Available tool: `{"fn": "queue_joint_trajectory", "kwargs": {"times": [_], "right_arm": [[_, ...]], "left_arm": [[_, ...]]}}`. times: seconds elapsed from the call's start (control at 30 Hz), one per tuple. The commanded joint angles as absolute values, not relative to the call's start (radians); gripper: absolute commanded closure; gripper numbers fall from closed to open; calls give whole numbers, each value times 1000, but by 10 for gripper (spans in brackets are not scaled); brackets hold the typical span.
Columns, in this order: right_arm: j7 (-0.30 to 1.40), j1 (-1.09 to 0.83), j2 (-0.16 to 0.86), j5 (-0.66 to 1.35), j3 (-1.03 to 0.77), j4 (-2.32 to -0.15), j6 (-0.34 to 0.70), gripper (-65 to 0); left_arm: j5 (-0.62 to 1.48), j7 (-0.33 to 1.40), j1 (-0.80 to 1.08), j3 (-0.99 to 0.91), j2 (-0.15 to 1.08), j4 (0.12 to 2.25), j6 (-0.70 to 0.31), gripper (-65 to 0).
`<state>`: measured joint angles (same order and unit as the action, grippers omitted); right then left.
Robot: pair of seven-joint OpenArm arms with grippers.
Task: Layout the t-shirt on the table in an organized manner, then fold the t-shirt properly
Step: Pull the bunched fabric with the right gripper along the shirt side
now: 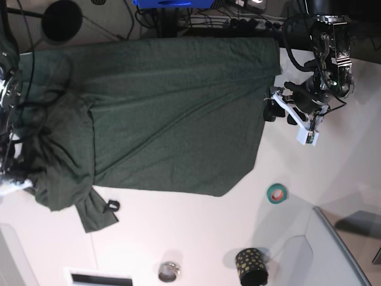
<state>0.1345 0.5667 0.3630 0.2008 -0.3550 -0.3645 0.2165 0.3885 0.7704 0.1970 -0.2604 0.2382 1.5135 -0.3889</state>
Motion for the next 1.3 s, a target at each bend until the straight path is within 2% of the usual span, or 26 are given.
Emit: {"fn": "queue_joint_trajectory", "kwargs": {"times": [0.0, 0.23, 0.47, 0.73, 0.87, 1.07, 1.13, 1.23, 1.27], "right_arm": [[114, 590, 381, 206, -354, -406, 222, 0], [240, 506, 378, 208, -255, -682, 257, 0], [355, 371, 357, 209, -246, -1017, 262, 0], [575, 194, 306, 213, -251, -1406, 263, 0], [707, 119, 237, 213, -302, -1504, 263, 0], [796, 59, 157, 213, -384, -1506, 255, -6], [835, 53, 148, 213, -403, -1514, 255, -80], [858, 53, 147, 211, -407, -1575, 255, -251], [862, 51, 147, 211, -407, -1609, 255, -284]], "left_arm": [[392, 753, 186, -265, 251, 1526, -386, -397], [392, 754, 183, -265, 251, 1526, -386, -397], [392, 754, 182, -265, 251, 1526, -386, -397], [392, 754, 180, -265, 249, 1526, -386, -397], [392, 754, 180, -265, 248, 1526, -386, -397], [392, 754, 180, -265, 248, 1526, -386, -397], [392, 754, 180, -265, 248, 1526, -386, -397], [392, 754, 180, -265, 248, 1526, -386, -397], [392, 754, 180, -265, 248, 1526, -386, -397]]}}
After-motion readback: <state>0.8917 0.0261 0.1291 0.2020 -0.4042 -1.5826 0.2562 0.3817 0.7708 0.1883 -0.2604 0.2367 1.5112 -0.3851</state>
